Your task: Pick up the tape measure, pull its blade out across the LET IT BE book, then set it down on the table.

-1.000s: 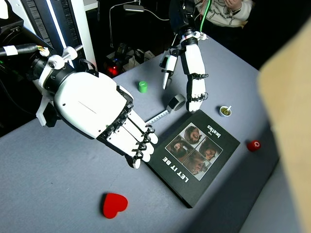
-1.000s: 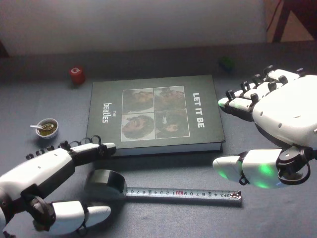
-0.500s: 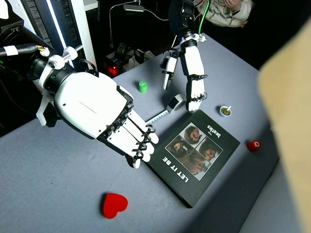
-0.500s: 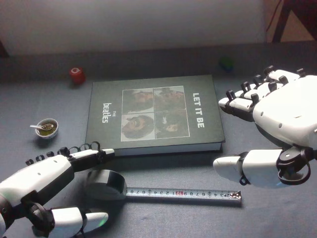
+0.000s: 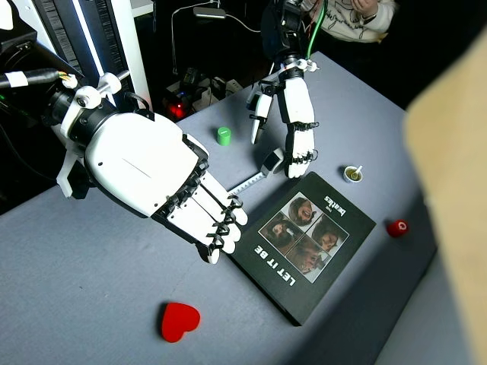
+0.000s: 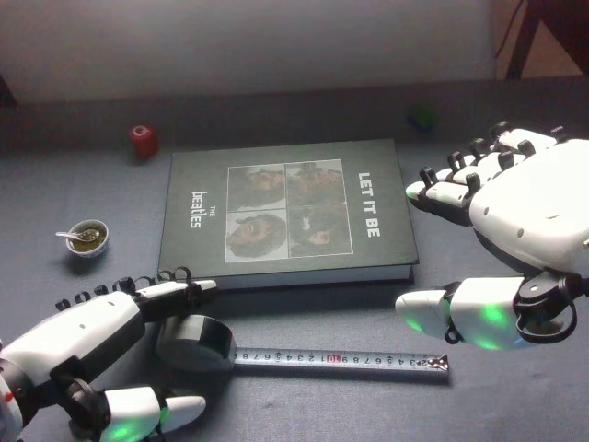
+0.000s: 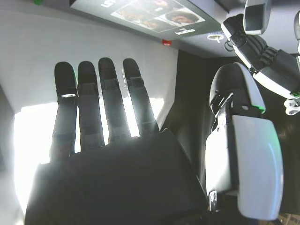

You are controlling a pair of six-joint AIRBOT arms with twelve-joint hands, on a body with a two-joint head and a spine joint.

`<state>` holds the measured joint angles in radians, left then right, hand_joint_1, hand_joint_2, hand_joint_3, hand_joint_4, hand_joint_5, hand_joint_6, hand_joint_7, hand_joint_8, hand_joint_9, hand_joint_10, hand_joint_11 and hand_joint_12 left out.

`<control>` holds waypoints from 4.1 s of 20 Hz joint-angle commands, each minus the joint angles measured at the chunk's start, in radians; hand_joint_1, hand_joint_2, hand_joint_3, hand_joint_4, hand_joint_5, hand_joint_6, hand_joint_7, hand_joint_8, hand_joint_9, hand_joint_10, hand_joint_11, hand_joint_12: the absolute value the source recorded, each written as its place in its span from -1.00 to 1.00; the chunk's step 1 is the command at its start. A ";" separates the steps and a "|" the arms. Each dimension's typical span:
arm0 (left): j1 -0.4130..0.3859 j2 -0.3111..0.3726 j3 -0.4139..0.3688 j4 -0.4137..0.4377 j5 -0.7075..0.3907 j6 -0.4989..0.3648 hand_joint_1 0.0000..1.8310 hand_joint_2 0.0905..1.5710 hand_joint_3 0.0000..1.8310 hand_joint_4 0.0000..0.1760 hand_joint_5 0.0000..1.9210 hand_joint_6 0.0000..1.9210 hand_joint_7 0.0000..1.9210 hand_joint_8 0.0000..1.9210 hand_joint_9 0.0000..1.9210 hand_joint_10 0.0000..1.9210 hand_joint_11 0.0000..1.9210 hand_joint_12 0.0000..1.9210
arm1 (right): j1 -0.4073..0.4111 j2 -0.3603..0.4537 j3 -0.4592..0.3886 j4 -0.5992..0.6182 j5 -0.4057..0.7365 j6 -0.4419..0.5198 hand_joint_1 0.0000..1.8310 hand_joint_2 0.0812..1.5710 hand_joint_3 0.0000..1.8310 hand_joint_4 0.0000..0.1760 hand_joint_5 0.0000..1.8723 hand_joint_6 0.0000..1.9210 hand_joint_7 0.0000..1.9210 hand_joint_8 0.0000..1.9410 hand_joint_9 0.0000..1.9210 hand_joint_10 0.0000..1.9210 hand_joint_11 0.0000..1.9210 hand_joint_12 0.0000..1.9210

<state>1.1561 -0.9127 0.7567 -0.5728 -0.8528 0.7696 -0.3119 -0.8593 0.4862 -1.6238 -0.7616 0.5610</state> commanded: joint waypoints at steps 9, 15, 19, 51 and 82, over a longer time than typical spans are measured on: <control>-0.035 -0.029 0.036 0.016 -0.053 0.040 0.44 0.40 -1.00 -1.00 -0.12 -0.98 -0.01 -0.18 -0.05 -0.99 -0.26 -0.47 | 0.014 0.004 -0.003 -0.068 -0.023 0.005 -0.92 0.35 -1.00 -0.70 -0.77 -1.00 -0.76 -1.00 -0.78 -1.00 -1.00 -0.10; -0.053 -0.040 0.055 0.005 -0.029 0.083 0.51 0.32 -1.00 -1.00 0.20 -0.51 0.12 -0.14 0.03 0.30 -0.01 0.02 | 0.013 0.004 -0.006 -0.069 -0.022 0.005 -0.92 0.35 -1.00 -0.70 -0.77 -1.00 -0.76 -1.00 -0.79 -1.00 -1.00 -0.12; -0.054 -0.036 0.050 0.016 -0.029 0.079 0.51 0.35 -1.00 -1.00 0.12 -0.40 0.08 -0.08 -0.02 0.32 -0.01 -0.04 | 0.011 0.004 -0.007 -0.075 -0.019 0.005 -0.92 0.36 -1.00 -0.69 -0.78 -1.00 -0.76 -1.00 -0.80 -1.00 -1.00 -0.15; -0.561 0.141 0.251 0.080 0.348 0.066 0.51 0.36 -1.00 -1.00 0.07 -0.29 0.05 -0.02 -0.03 0.32 0.00 -0.09 | 0.197 -0.333 0.274 -0.143 -0.146 0.001 0.14 0.34 -1.00 -1.00 -0.08 -1.00 -0.01 -1.00 -0.27 -0.43 -0.58 0.43; -0.605 0.126 0.252 0.074 0.319 0.022 0.51 0.36 -1.00 -1.00 0.07 -0.28 0.05 -0.03 -0.02 0.30 0.00 -0.10 | 0.155 -0.456 0.467 -0.179 -0.146 0.077 0.15 0.37 -1.00 -1.00 -0.05 -0.99 0.02 -0.99 -0.26 -0.44 -0.54 0.40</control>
<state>0.5652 -0.7856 1.0065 -0.5068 -0.4076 0.8066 -0.1654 -1.3228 0.9512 -1.7206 -0.8749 0.6399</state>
